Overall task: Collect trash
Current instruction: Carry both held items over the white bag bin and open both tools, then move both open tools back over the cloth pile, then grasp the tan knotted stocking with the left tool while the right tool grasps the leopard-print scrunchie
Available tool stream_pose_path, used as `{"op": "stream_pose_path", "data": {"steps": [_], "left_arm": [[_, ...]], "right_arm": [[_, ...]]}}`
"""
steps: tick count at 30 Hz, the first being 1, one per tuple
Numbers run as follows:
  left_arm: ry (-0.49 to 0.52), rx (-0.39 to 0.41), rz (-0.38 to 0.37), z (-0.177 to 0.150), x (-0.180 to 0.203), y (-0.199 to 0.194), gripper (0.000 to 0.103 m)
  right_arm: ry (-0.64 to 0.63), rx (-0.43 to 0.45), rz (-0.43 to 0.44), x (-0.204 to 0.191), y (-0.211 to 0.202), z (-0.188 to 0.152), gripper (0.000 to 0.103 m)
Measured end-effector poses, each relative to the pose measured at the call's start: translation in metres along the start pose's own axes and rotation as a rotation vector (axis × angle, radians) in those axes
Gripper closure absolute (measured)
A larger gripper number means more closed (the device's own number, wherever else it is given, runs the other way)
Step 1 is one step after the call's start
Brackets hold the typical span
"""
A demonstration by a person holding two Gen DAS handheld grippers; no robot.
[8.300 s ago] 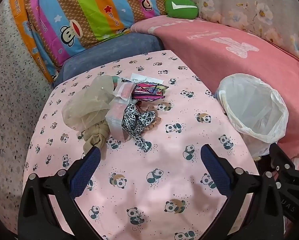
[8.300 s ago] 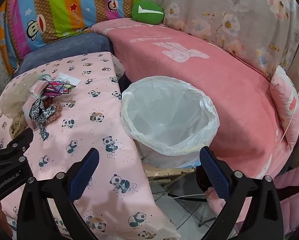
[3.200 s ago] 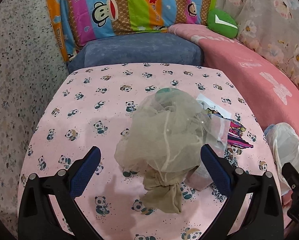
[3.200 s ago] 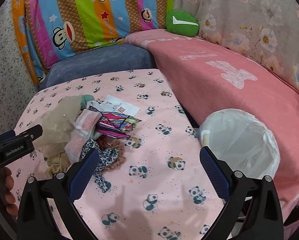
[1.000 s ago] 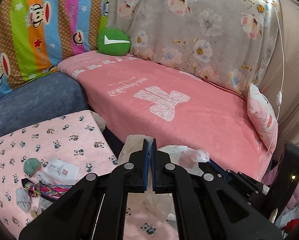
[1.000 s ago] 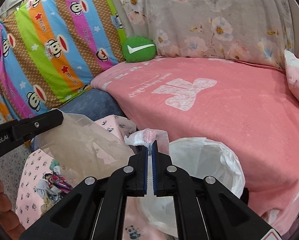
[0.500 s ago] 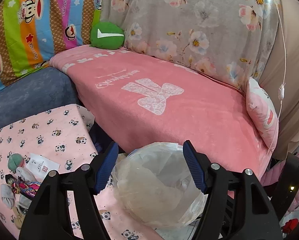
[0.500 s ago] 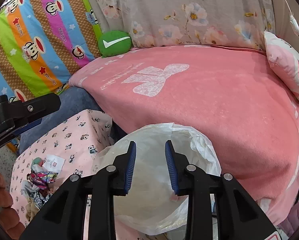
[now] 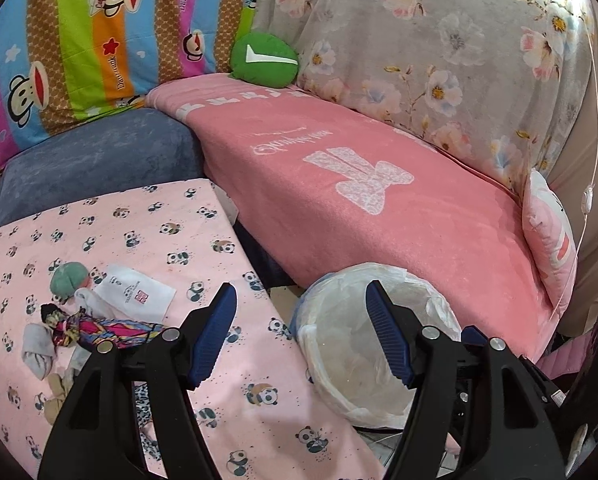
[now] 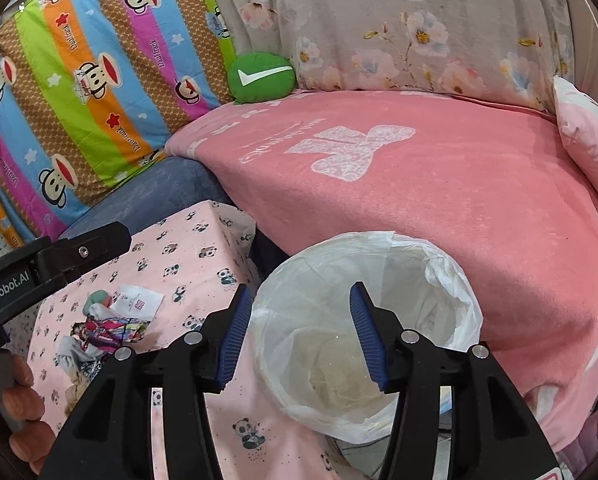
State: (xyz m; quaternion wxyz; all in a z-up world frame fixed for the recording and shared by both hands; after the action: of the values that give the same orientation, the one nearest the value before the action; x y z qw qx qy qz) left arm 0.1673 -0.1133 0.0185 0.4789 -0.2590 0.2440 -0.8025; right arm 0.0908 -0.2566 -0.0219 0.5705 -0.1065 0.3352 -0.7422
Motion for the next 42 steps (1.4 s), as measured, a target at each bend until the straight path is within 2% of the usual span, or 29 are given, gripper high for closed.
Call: {"op": "stream_pose_path", "data": {"steps": [11, 16, 22, 32, 38, 42], "left_arm": [[-0.102, -0.019, 0.154, -0.032, -0.101, -0.028, 0.036], [-0.134, -0.044, 0.242, -0.057, -0.152, -0.041, 0.034], [-0.191, -0.092, 0.294, -0.093, -0.201, -0.053, 0.034], [-0.237, -0.191, 0.319, -0.139, -0.24, -0.037, 0.035], [-0.24, -0.25, 0.295, -0.152, -0.244, -0.015, 0.035], [-0.249, -0.276, 0.276, -0.159, -0.248, -0.005, 0.04]], "right_arm": [[-0.097, -0.045, 0.08, -0.075, 0.003, -0.026, 0.052], [-0.147, -0.075, 0.114, -0.111, 0.004, -0.042, 0.052], [-0.201, -0.115, 0.15, -0.149, 0.006, -0.065, 0.052], [-0.271, -0.197, 0.204, -0.195, 0.026, -0.102, 0.052], [-0.298, -0.233, 0.226, -0.213, 0.046, -0.115, 0.052], [-0.307, -0.272, 0.239, -0.221, 0.062, -0.124, 0.054]]}}
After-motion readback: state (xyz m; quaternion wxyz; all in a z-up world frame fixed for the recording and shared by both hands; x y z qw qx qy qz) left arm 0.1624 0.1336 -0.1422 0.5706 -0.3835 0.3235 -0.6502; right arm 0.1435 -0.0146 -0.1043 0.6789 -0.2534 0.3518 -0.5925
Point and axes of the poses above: each gripper's, at about its wrist camera, not at the fingertips, and y roughly the way its jaws point, x to its right, z to its top, the point moved 7 cm from there along y, roughly the way its jaws point, and after that the axes turned 3 degrees about z, right-handed, at the moved point
